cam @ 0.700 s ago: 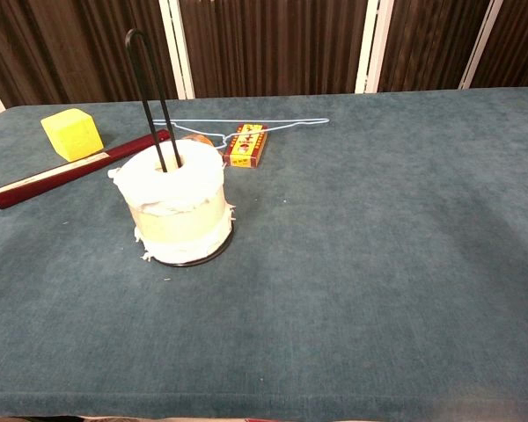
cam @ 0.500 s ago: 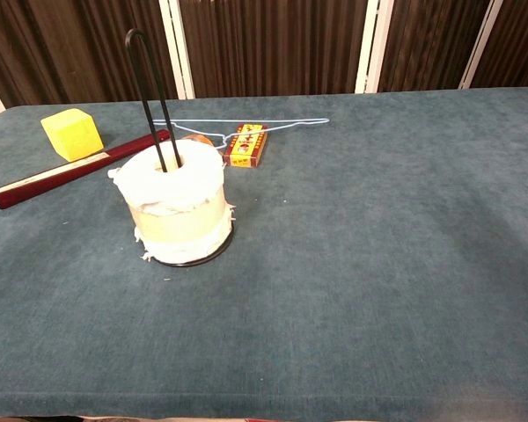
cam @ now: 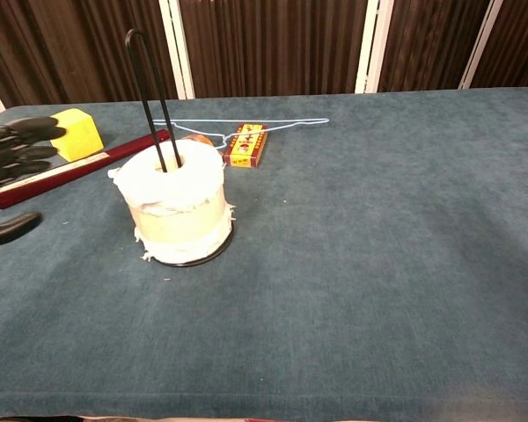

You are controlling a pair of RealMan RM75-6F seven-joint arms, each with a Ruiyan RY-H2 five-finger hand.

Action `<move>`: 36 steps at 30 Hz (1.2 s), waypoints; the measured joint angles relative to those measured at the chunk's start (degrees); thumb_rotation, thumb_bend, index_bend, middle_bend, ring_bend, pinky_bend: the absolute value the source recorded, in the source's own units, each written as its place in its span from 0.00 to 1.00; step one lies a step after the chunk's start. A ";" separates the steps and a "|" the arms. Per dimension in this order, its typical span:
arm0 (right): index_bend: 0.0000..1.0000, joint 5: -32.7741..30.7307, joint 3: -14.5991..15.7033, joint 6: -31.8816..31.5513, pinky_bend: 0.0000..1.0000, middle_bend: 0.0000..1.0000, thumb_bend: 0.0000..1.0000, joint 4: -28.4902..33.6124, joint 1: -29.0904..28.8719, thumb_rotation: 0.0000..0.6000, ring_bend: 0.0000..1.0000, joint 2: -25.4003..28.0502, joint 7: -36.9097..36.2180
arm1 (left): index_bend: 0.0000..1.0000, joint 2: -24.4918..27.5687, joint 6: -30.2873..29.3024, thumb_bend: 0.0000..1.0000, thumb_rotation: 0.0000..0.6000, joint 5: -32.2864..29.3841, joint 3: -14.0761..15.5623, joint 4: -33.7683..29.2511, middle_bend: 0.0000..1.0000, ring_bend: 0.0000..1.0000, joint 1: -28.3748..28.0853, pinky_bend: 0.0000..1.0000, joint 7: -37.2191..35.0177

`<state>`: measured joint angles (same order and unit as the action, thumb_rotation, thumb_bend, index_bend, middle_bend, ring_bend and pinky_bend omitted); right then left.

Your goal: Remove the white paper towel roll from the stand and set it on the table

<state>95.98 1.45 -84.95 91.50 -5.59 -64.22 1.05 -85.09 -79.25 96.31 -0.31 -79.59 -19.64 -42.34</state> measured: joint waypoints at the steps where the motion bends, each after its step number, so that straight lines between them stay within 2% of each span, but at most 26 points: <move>1: 0.00 0.06 0.10 0.18 0.00 0.00 0.06 0.04 -0.08 1.00 0.00 0.19 -0.32 | 0.00 -0.77 0.64 0.33 1.00 -0.92 -0.48 -0.04 0.00 0.00 -0.43 0.00 0.85; 8: 0.00 1.32 1.12 0.87 0.00 0.00 0.06 0.10 -0.51 1.00 0.00 1.69 -3.07 | 0.00 -6.88 5.46 0.33 1.00 -4.39 -3.29 -0.13 0.00 0.00 -3.93 0.00 9.10; 15: 0.00 0.95 0.94 0.18 0.00 0.00 0.06 0.02 -0.24 1.00 0.00 1.74 -3.50 | 0.00 -12.48 10.12 0.33 1.00 -9.00 -5.46 1.29 0.00 0.00 -6.77 0.00 11.85; 25: 0.00 0.54 0.77 -0.69 0.00 0.00 0.06 -0.38 0.17 1.00 0.00 2.45 -5.12 | 0.00 -19.16 11.40 0.32 1.00 -14.42 -9.46 8.47 0.00 0.00 -8.92 0.00 17.60; 28: 0.00 0.59 0.77 -0.74 0.00 0.00 0.06 -0.41 0.19 1.00 0.00 2.52 -5.31 | 0.00 -20.63 11.12 0.32 1.00 -15.92 -10.66 9.73 0.00 0.02 -9.04 0.07 18.04; 29: 0.00 0.64 0.77 -0.80 0.00 0.00 0.06 -0.41 0.20 1.00 0.00 2.52 -5.32 | 0.02 -21.04 11.03 0.32 1.00 -16.41 -11.03 9.91 0.03 0.07 -9.06 0.13 18.16; 31: 0.00 0.80 0.82 -0.86 0.00 0.00 0.06 -0.41 0.22 1.00 0.00 2.52 -5.30 | 0.17 -21.99 10.86 0.33 1.00 -17.41 -11.85 10.35 0.19 0.24 -9.17 0.27 18.81; 32: 0.00 0.88 0.85 -0.86 0.00 0.00 0.06 -0.42 0.22 1.00 0.00 2.53 -5.30 | 0.30 -22.37 10.63 0.34 1.00 -17.69 -12.17 10.58 0.32 0.35 -9.20 0.36 19.10; 34: 0.00 1.05 0.97 -0.74 0.00 0.00 0.06 -0.44 0.17 1.00 0.00 2.59 -5.32 | 0.48 -23.09 9.68 0.38 1.00 -17.78 -12.55 11.23 0.51 0.52 -9.24 0.52 19.53; 36: 0.00 1.20 1.10 -0.50 0.00 0.00 0.06 -0.46 0.08 1.00 0.00 2.69 -5.43 | 0.62 -23.84 8.26 0.43 1.00 -17.46 -12.81 11.96 0.64 0.64 -9.22 0.66 19.58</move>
<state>97.18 2.55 -85.45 91.04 -5.51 -61.53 -4.38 -108.93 -70.99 78.86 -13.11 -67.62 -28.86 -22.76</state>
